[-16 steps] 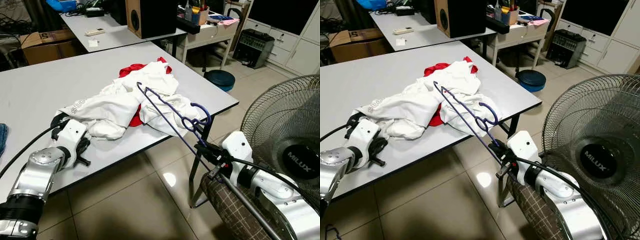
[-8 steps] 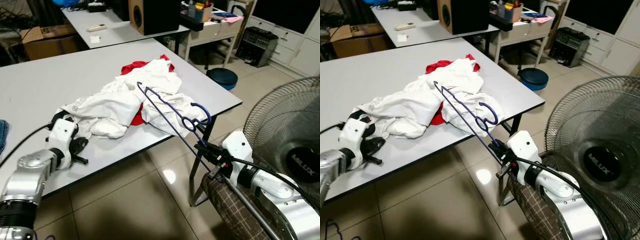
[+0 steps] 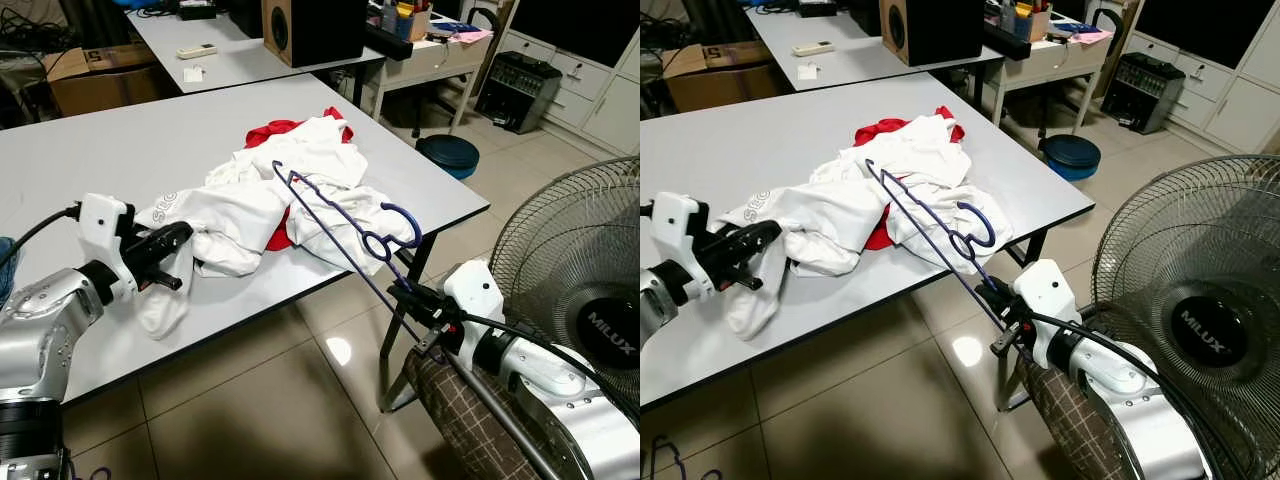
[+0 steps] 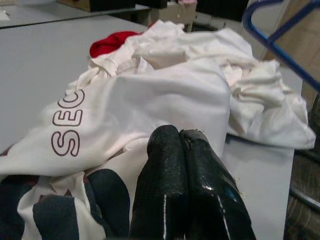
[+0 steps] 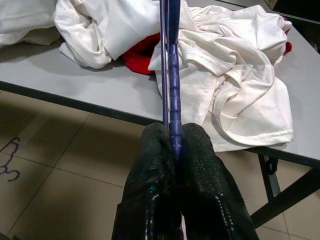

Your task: Hang hanger

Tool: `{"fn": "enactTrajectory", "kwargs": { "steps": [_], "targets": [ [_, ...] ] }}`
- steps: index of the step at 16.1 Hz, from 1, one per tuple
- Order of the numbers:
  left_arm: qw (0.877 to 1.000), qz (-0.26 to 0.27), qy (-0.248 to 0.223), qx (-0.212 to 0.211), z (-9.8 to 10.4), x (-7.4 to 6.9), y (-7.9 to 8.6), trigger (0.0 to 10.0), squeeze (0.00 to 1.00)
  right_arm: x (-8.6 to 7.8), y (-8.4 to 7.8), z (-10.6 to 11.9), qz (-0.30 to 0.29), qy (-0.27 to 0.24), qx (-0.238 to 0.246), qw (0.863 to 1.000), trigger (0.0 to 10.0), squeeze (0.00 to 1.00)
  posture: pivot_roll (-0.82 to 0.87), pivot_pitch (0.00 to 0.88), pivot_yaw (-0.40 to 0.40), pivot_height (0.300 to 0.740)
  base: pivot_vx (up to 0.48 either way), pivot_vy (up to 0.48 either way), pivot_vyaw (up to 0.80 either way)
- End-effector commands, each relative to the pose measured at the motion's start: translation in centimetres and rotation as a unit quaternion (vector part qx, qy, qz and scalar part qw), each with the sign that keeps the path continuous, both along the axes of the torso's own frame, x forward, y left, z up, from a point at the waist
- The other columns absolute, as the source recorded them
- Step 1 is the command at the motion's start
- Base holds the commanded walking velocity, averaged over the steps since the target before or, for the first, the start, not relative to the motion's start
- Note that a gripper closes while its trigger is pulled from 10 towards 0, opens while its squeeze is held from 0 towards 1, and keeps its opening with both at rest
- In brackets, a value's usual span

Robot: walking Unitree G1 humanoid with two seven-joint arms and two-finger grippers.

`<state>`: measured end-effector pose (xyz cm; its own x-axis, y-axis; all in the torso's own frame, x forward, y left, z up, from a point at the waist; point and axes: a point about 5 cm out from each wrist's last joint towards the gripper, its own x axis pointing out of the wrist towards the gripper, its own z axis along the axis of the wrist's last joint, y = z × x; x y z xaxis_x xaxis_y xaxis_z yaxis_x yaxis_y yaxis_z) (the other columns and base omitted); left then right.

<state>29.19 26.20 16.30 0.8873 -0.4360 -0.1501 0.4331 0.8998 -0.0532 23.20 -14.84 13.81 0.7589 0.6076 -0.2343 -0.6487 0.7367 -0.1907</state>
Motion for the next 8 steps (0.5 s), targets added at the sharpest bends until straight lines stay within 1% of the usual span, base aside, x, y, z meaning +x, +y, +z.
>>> {"fn": "enactTrajectory", "kwargs": {
  "steps": [1,2,3,4,5,6,7,8],
  "targets": [
    [1.000,0.007,-0.022,-0.017,1.1,0.3,0.1,0.0,0.00,0.3,0.0,0.4,0.003,-0.014,-0.001,1.000,10.0,0.00,-0.01,0.000,-0.029,0.740,0.000,0.000,0.00],
    [0.997,0.026,-0.054,-0.042,2.6,0.7,0.5,0.0,0.00,0.2,0.0,0.6,0.009,-0.017,0.000,1.000,10.0,0.00,-0.01,0.000,-0.029,0.740,0.000,0.000,0.00],
    [0.995,0.036,-0.069,-0.056,3.3,0.9,0.8,0.0,0.00,0.2,0.0,0.7,0.013,-0.018,0.002,1.000,10.0,0.00,-0.01,0.000,-0.029,0.740,0.000,0.000,0.00],
    [0.983,0.050,-0.133,-0.117,6.6,1.5,1.3,0.0,0.00,-0.1,0.0,1.1,0.033,-0.020,0.015,0.999,10.0,0.00,-0.01,0.000,-0.033,0.740,0.000,0.000,0.00],
    [0.973,0.048,-0.167,-0.150,8.5,1.7,1.6,0.0,0.00,-0.3,0.0,1.3,0.051,-0.017,0.018,0.998,10.0,0.00,-0.01,0.000,-0.035,0.740,0.000,0.000,0.00],
    [0.955,0.040,-0.219,-0.195,11.6,1.8,2.0,0.0,0.00,-0.6,0.1,1.3,0.080,-0.009,0.013,0.997,10.0,0.00,-0.01,0.000,-0.035,0.740,0.000,0.000,0.00],
    [0.948,0.037,-0.236,-0.208,12.7,1.9,2.1,0.0,0.00,-0.6,0.2,1.3,0.090,-0.005,0.009,0.996,10.0,0.00,-0.01,0.000,-0.035,0.740,0.000,0.000,0.00],
    [0.939,0.038,-0.258,-0.225,14.1,1.9,2.3,0.0,0.00,-0.5,0.1,1.2,0.092,-0.006,0.000,0.996,10.0,0.00,0.00,0.000,-0.039,0.740,0.000,0.000,0.00]
  ]
}}
